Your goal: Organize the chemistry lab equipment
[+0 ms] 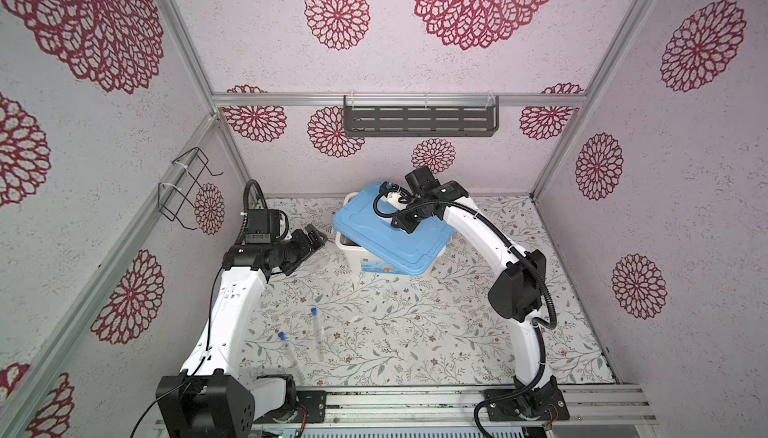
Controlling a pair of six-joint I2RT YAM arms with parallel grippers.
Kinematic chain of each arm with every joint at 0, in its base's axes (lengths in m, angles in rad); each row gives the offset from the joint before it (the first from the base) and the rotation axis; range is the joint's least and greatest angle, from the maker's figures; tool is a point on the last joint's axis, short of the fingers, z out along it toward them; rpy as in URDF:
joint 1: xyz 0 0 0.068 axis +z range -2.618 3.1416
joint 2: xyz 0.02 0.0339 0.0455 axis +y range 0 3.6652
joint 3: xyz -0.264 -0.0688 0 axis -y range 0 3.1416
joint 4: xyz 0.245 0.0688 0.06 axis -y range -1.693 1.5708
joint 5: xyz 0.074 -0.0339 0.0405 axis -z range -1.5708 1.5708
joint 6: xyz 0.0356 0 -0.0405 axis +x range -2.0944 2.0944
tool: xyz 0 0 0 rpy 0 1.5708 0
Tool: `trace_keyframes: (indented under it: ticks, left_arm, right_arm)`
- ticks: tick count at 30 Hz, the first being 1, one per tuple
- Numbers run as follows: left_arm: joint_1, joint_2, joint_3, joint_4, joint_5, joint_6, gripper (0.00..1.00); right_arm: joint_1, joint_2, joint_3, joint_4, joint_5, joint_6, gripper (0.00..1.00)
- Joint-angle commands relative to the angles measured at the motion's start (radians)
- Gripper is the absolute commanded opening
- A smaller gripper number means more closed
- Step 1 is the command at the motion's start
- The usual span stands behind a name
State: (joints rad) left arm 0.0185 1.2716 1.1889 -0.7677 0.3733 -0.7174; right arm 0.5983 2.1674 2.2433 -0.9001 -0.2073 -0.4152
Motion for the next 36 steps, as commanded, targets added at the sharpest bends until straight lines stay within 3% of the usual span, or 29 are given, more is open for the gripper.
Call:
trace_keyframes:
  ticks: [1, 6, 12, 21, 26, 33, 36]
  left_arm:
    - [0.014, 0.032, 0.052, 0.035, 0.020, 0.020, 0.98]
    - [0.013, 0.104, 0.074, 0.085, 0.052, 0.021, 0.98]
    - [0.014, 0.177, 0.091, 0.166, 0.162, -0.025, 0.98]
    - [0.012, 0.225, 0.087, 0.151, 0.114, -0.011, 0.98]
    - [0.009, 0.242, 0.071, 0.150, 0.101, -0.013, 0.98]
    - [-0.008, 0.272, 0.061, 0.167, 0.101, -0.017, 1.00]
    - [-0.028, 0.294, 0.066, 0.194, 0.151, -0.013, 0.95]
  right_arm:
    - [0.001, 0.001, 0.022, -0.060, -0.001, -0.166, 0.17]
    - [-0.002, 0.021, 0.022, -0.039, 0.033, -0.322, 0.20]
    - [-0.034, 0.029, 0.023, -0.030, -0.008, -0.486, 0.22]
    - [-0.052, 0.058, 0.021, 0.007, 0.004, -0.727, 0.22]
    - [-0.052, 0.069, 0.021, 0.054, -0.046, -0.836, 0.22]
    - [-0.050, 0.091, 0.025, 0.137, -0.084, -0.856, 0.22]
    - [-0.047, 0.099, 0.022, 0.166, -0.082, -0.838, 0.29]
